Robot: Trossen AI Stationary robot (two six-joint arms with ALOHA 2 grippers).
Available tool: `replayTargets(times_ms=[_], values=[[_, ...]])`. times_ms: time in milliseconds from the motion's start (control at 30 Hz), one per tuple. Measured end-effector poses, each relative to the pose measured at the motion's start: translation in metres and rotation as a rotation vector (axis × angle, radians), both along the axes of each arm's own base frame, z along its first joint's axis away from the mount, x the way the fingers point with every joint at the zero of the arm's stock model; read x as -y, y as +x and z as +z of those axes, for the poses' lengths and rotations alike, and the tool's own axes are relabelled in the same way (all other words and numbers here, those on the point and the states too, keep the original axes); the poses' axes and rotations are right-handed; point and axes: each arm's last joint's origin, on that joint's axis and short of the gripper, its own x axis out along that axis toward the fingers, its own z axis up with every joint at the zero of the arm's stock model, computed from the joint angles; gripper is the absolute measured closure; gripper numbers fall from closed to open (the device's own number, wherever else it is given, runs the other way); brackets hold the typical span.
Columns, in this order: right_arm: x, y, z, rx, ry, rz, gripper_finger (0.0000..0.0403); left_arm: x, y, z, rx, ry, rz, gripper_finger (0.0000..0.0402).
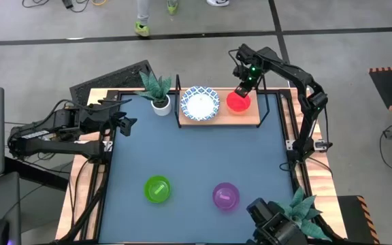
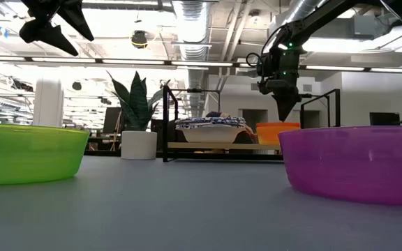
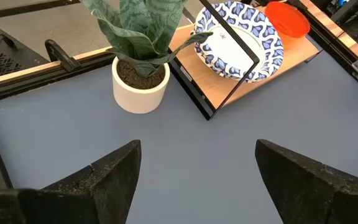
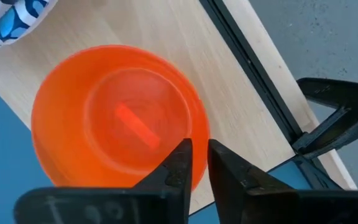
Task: Place and stack bowls onto a shelf
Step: Stack the purple bowl on top of the orange bowl on the shelf
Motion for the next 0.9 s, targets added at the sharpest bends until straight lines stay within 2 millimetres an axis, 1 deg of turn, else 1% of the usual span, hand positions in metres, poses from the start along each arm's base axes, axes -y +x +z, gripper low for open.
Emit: replayTargets(times_ms=[167, 233, 367, 433, 500, 600, 700, 800, 900], values=[[0.000, 0.000, 0.001, -0.002, -0.004, -0.017, 0.0279, 0.000, 0.000, 0.000, 0.000, 0.000, 0.000, 0.0101], [-0.002, -0.001, 0.005, 0.006, -0.009, -0.032, 0.0267, 0.000, 0.000, 0.000, 0.000, 0.000, 0.000, 0.0101], [-0.010, -0.001, 0.027, 0.026, -0.016, -0.040, 0.0255, 0.000, 0.000, 0.000, 0.000, -0.001, -0.001, 0.0101], [-0.019, -0.001, 0.041, 0.054, 0.008, -0.053, 0.0253, 0.000, 0.000, 0.000, 0.000, -0.001, -0.001, 0.0101], [-0.031, 0.001, 0.056, 0.104, 0.040, -0.071, 0.0254, 0.000, 0.000, 0.000, 0.000, -0.001, -0.001, 0.0101], [-0.059, 0.008, 0.074, 0.181, 0.110, -0.064, 0.0255, 0.000, 0.000, 0.000, 0.000, 0.000, -0.001, 0.0101], [-0.097, 0.023, 0.088, 0.212, 0.143, 0.007, 0.0255, 0.000, 0.000, 0.000, -0.001, -0.002, -0.006, 0.0101], [-0.143, 0.041, 0.098, 0.212, 0.160, 0.131, 0.0255, 0.000, 0.000, 0.000, -0.001, -0.003, -0.007, 0.0101], [-0.192, 0.060, 0.101, 0.191, 0.150, 0.260, 0.0255, 0.000, 0.000, 0.000, -0.001, -0.003, -0.008, 0.0101]])
